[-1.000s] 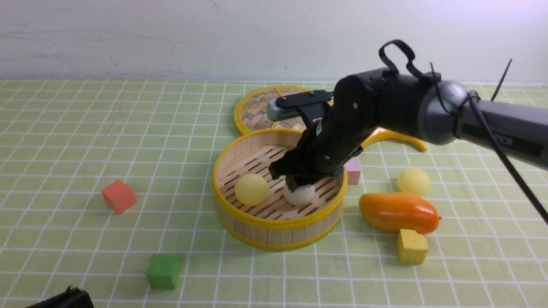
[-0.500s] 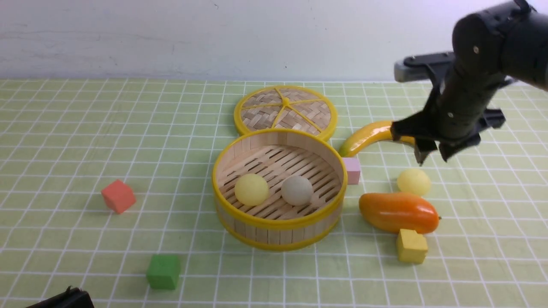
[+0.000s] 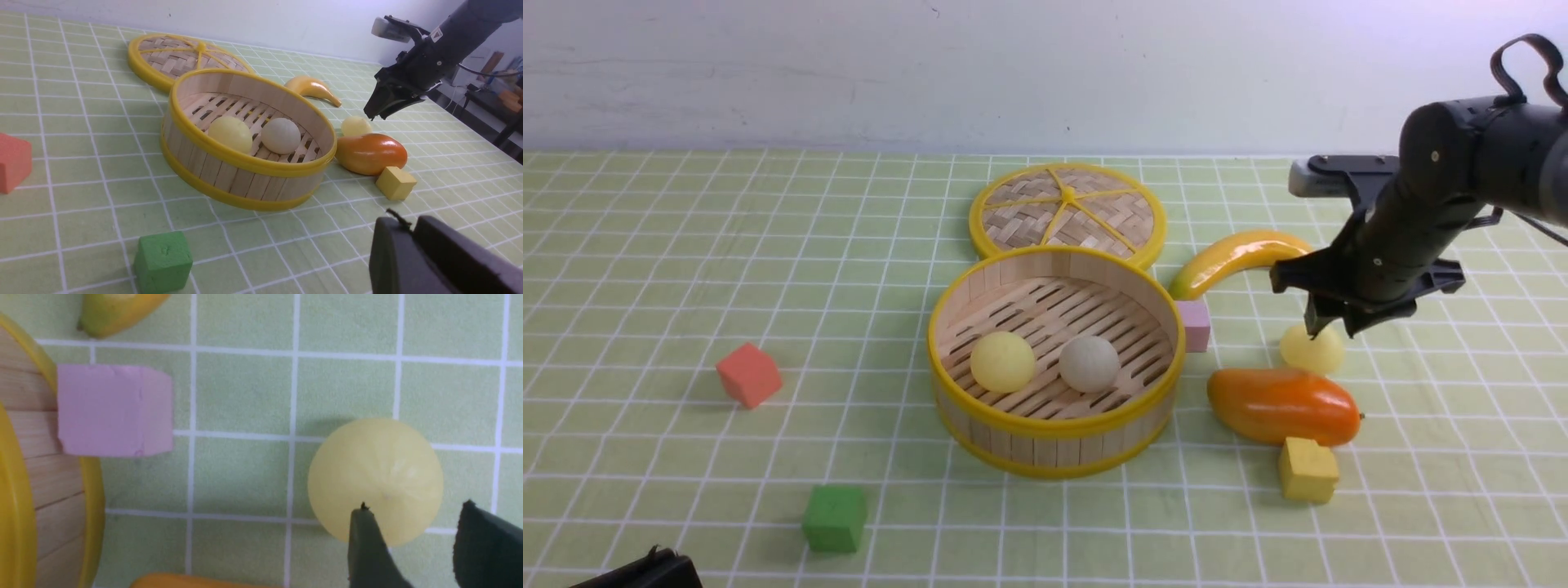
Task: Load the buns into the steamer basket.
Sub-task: Use the right arm to grab a steamed stuffed bun, then use the right arm to put the steamed stuffed bun into the steamer
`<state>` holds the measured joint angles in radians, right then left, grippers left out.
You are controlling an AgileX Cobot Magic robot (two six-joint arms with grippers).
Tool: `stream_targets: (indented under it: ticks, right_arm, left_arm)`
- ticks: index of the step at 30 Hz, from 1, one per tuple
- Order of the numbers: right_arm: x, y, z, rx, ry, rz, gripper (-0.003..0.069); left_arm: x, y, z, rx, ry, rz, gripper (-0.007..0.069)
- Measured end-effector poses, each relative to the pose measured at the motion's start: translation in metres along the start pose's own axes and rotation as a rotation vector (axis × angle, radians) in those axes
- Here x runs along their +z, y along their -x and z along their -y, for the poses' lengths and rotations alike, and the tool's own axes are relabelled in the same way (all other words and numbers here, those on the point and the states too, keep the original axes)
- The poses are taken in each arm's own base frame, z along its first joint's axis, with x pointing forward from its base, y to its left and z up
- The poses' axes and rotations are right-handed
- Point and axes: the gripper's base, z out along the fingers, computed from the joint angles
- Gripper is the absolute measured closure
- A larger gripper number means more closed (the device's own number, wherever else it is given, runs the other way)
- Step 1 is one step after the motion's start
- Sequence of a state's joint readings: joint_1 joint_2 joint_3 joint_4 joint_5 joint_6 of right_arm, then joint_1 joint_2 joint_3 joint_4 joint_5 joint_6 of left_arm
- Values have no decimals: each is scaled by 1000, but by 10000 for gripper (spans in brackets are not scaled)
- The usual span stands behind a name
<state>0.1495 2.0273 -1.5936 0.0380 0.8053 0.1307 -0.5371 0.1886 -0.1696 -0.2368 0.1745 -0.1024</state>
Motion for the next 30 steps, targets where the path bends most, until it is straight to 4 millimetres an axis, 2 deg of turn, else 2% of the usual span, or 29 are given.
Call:
stream_targets:
  ticks: [6, 11, 16, 21, 24, 27, 30]
  right_arm:
    - [20, 0, 1, -1, 1, 4, 358]
    - [25, 0, 1, -1, 1, 7, 372]
    - [25, 0, 1, -4, 2, 13, 468]
    - [28, 0, 1, -39, 1, 9, 616]
    - [27, 0, 1, -57, 1, 9, 655]
    - [16, 0, 0, -69, 2, 8, 662]
    - [-17, 2, -13, -105, 48, 51, 661]
  left_arm:
    - [0, 0, 0, 0, 0, 0, 553]
    - [0, 0, 0, 0, 0, 0, 550]
    - [0, 0, 0, 0, 0, 0, 550]
    - [0, 0, 0, 0, 0, 0, 546]
    - [0, 0, 0, 0, 0, 0, 543]
    - [0, 0, 0, 0, 0, 0, 541]
    - [0, 0, 0, 0, 0, 0, 536]
